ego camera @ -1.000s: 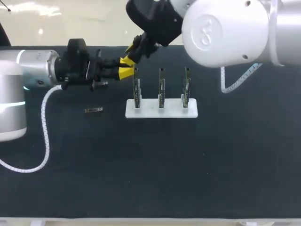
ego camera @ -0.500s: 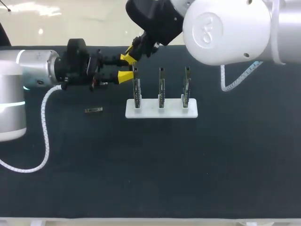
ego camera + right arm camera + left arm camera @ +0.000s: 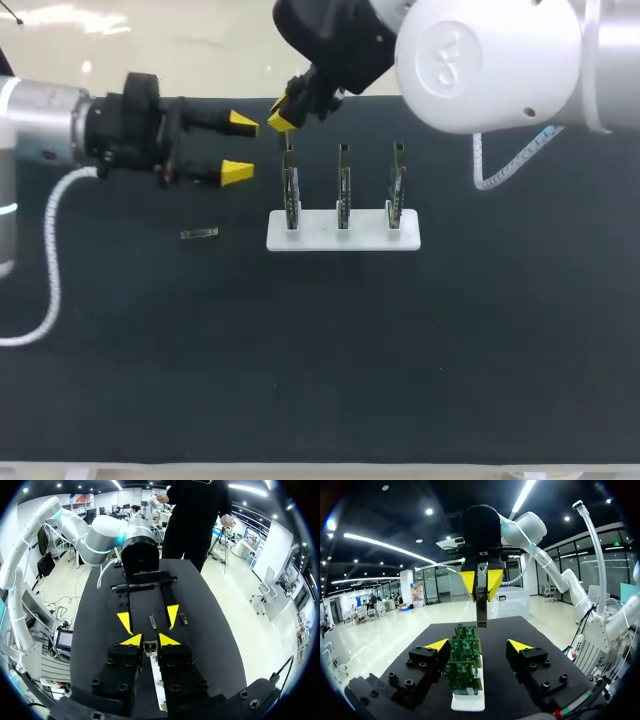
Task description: Pick up the optical module with the left hand, and insert it into the network port with the right hand.
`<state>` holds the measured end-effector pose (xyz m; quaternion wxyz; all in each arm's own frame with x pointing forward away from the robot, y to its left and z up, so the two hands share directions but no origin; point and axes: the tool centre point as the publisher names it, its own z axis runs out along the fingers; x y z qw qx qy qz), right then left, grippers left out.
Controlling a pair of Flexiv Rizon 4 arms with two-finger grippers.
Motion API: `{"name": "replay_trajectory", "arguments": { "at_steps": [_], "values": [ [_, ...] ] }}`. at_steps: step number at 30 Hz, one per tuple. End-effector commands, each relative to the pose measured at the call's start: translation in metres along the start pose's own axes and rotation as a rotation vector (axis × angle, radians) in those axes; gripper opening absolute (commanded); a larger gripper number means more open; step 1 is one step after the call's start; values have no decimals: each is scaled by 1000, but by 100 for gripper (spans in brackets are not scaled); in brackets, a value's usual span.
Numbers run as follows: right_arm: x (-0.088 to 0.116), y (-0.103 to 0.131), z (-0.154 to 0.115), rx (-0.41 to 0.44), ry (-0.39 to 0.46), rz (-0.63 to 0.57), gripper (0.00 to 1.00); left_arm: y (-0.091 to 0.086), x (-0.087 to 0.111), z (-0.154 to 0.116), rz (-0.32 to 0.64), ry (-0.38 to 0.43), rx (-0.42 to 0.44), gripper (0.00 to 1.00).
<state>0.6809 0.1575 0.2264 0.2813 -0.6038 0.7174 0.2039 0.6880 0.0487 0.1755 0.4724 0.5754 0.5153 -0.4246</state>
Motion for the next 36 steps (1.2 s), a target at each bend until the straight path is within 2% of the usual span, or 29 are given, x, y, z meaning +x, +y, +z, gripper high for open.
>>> {"name": "replay_trajectory", "arguments": {
  "at_steps": [1, 5, 10, 20, 22, 36],
  "values": [
    [1, -3, 0, -7, -5, -4, 0, -5, -5, -25, -3, 113, -9, 100],
    [2, -4, -1, -8, -3, -10, 0, -3, -3, -47, -10, 196, -14, 100],
    [4, -5, -2, -13, -2, -19, 0, 1, -3, -69, -12, 263, -10, 100],
    [3, -7, -1, -23, 2, -35, 0, 7, 2, -113, -50, 413, 61, 100],
    [2, -7, 0, -24, 1, -37, 0, 9, 2, -116, -27, 392, 70, 100],
    [1, -10, 1, -45, 1, -54, 0, 9, 2, -116, -27, 392, 70, 100]
  ]
}}
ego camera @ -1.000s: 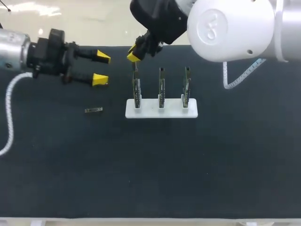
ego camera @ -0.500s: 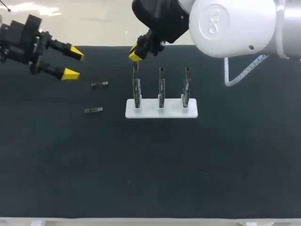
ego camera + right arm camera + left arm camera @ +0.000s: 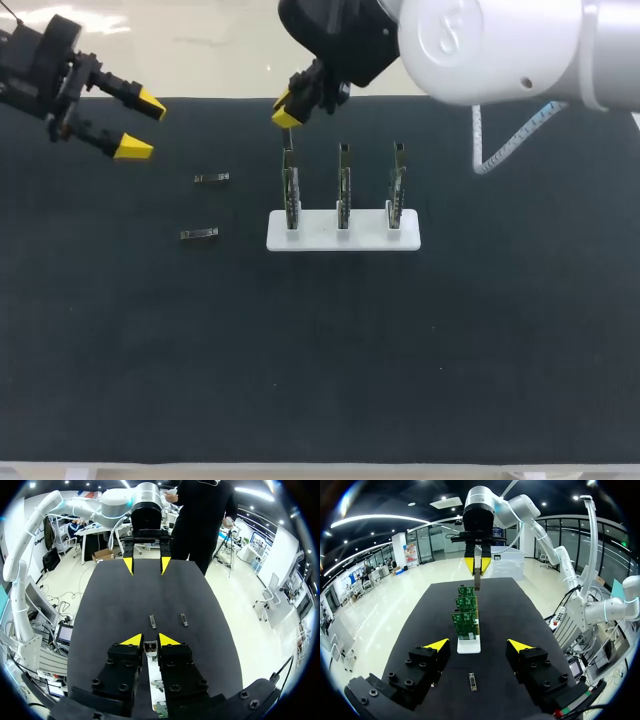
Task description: Pick up the optical module with the left hand, and insert it into the network port with the right hand.
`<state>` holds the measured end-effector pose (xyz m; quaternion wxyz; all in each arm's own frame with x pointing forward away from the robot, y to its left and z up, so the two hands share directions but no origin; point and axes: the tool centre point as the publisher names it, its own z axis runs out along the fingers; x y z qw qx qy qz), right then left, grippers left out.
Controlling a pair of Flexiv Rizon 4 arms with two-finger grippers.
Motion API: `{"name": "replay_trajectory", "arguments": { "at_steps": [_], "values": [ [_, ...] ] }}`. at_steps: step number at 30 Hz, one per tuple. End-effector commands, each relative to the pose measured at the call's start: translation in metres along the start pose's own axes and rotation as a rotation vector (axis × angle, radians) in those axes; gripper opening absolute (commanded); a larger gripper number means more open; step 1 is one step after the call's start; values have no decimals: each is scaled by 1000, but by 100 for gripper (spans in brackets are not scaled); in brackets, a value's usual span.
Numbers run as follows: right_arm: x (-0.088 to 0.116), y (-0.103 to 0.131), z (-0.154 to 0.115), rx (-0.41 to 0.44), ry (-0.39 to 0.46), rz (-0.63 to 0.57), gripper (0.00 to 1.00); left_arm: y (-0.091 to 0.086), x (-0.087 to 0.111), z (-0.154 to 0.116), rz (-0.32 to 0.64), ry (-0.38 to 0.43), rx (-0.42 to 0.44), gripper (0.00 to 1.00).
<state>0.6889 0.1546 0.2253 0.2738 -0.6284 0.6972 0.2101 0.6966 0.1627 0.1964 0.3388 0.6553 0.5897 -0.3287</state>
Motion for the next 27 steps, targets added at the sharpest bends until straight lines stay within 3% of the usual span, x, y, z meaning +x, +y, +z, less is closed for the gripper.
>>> {"name": "replay_trajectory", "arguments": {
  "at_steps": [1, 11, 27],
  "values": [
    [-1, -2, 1, -5, -1, -1, 0, 1, 0, 0, 0, 3, 3, 100],
    [-1, -2, 1, -5, -1, -1, 0, 1, 0, 0, 0, 3, 3, 100],
    [7, -42, 26, -69, -12, -59, 0, 1, 0, 0, 0, 3, 3, 100]
  ]
}}
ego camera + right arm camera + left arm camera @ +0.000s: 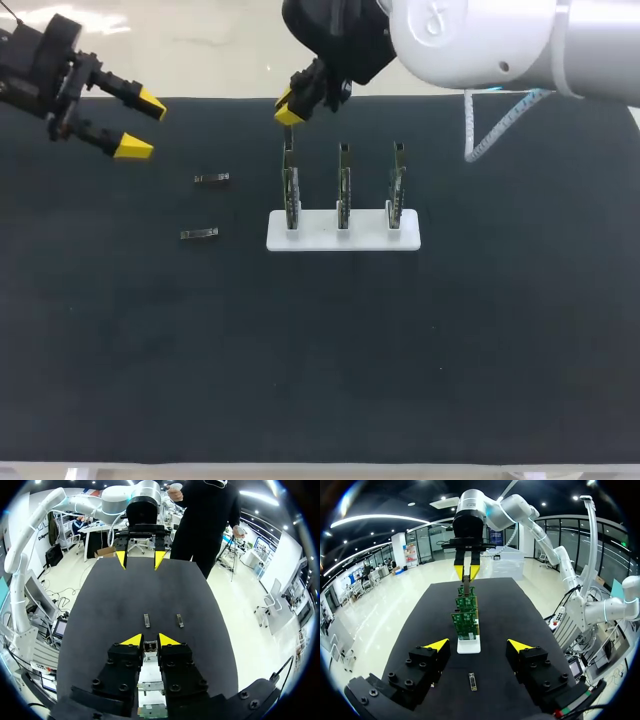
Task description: Pick up the optical module with the left hand, and insert it into the network port with the right hand.
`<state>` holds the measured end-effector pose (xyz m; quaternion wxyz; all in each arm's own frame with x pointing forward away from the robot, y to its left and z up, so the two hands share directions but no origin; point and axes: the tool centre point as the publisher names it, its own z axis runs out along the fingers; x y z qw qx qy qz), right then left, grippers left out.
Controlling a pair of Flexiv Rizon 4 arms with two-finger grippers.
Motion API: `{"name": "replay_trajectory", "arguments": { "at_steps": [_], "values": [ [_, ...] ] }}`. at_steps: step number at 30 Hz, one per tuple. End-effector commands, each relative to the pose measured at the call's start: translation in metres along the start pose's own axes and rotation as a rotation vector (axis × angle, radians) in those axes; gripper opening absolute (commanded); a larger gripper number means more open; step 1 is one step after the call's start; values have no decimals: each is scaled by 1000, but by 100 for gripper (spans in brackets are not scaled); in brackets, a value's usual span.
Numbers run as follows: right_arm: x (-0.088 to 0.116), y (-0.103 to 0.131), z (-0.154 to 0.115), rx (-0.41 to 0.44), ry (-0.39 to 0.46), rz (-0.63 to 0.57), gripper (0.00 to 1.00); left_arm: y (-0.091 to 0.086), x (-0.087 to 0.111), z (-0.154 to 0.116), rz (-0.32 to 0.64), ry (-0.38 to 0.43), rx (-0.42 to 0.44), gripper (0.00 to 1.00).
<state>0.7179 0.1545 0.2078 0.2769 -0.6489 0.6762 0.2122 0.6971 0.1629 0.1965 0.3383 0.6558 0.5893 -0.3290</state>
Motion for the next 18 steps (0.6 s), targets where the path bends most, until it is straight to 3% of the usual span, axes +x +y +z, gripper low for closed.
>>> {"name": "replay_trajectory", "arguments": {
  "at_steps": [1, 18],
  "values": [
    [-1, -16, 12, -52, -5, -10, 0, 1, 0, 0, -1, 3, 1, 100],
    [9, -29, 29, -73, -29, -39, 0, 1, 0, 0, -1, 3, 1, 100]
  ]
}}
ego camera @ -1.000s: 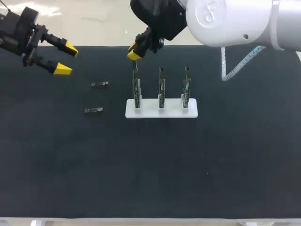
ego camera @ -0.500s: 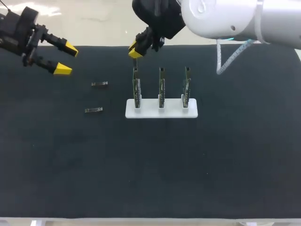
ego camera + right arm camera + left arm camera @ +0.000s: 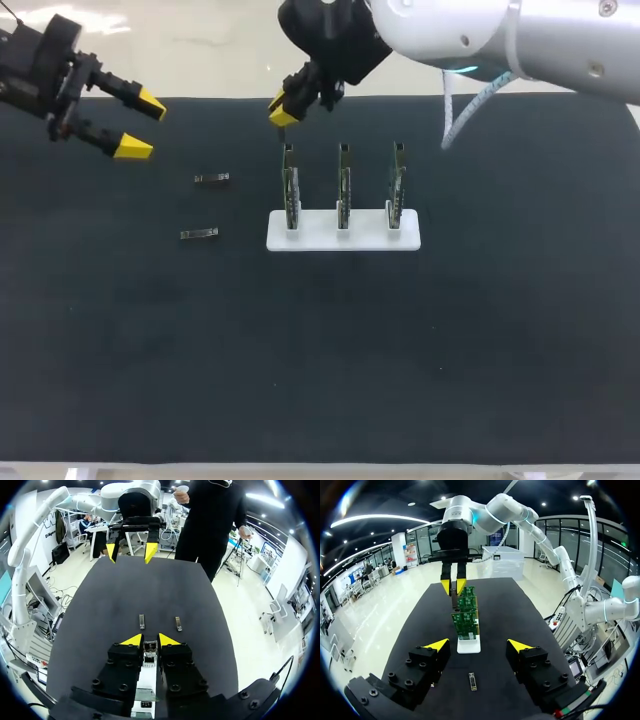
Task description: Pick up the optical module with the left hand, and insert it into the network port with the right hand.
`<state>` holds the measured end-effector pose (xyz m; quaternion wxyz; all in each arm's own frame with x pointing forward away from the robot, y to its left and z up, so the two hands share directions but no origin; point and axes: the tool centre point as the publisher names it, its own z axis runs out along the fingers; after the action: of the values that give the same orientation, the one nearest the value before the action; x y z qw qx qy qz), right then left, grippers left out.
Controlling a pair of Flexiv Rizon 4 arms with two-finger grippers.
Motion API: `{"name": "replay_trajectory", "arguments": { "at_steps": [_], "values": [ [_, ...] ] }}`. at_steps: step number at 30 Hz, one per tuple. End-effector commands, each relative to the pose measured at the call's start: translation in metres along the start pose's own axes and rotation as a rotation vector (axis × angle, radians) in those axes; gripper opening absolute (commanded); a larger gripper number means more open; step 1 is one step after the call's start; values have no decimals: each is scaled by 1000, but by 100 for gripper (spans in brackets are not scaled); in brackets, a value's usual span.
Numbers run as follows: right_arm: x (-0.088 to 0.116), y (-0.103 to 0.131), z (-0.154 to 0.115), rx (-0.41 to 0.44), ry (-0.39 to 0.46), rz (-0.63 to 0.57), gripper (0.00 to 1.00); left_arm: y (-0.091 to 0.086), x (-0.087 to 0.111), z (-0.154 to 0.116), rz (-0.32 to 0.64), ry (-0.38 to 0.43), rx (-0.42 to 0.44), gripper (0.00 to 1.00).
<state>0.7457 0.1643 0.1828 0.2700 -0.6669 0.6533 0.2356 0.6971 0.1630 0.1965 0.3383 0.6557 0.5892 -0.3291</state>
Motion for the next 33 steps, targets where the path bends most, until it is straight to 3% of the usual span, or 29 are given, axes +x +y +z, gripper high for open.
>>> {"name": "replay_trajectory", "arguments": {
  "at_steps": [1, 33],
  "values": [
    [1, -4, 1, -15, -3, 1, 0, 1, 0, 0, -1, 3, 1, 100],
    [7, 4, -3, -17, 4, 29, 0, 1, 0, 0, -1, 3, 1, 100]
  ]
}}
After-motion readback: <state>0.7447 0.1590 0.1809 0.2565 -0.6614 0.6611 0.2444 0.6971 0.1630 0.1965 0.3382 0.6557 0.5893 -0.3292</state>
